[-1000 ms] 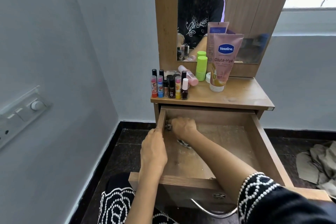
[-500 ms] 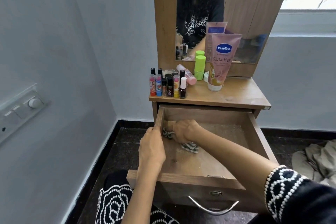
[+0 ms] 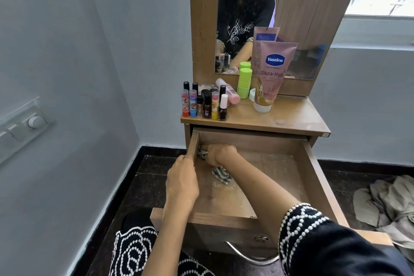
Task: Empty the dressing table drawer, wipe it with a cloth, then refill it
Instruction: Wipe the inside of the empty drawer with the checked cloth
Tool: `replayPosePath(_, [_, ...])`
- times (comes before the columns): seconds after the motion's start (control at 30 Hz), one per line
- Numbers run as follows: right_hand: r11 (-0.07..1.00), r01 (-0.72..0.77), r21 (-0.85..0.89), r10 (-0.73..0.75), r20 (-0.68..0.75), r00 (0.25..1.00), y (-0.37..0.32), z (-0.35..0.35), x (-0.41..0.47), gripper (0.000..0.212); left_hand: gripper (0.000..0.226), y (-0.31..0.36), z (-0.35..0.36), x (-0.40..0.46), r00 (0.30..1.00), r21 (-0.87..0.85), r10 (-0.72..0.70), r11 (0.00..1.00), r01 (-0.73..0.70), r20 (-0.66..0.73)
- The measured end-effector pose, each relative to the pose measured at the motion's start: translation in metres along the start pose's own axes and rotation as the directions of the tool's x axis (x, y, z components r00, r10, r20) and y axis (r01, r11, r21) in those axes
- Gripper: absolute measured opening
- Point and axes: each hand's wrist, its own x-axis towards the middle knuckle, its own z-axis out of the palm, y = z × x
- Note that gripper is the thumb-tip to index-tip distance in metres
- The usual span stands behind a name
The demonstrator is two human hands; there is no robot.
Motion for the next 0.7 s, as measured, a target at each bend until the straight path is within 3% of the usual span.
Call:
replayPosePath(0.2, [0.993,0.024,-0.116,-0.023,0.007,1.000,-0.002,-0.003,-0.011,0.047,0.039,0.001,-0.002,-0.001,1.000,-0.002,0.000,1.000,0.000,-0.007])
replayPosePath(0.33, [0.975,0.051,-0.215,-0.066,-0.063,0.996,0.001,0.004,-0.029,0.033,0.038,0.001,-0.002,-0.001,1.000,-0.013,-0.001,1.000,0.001,-0.013])
replayPosePath(0.47, [0.963,0.030,-0.266,-0.073,-0.151,0.986,-0.001,0.010,-0.029,0.032,0.038,0.001,-0.001,-0.001,1.000,-0.008,-0.001,1.000,0.001,-0.012])
replayPosePath(0.7, [0.980,-0.064,-0.189,0.034,-0.158,0.987,-0.014,0.000,-0.016,0.035,0.037,0.000,-0.001,-0.001,1.000,-0.002,0.011,1.000,-0.011,-0.011])
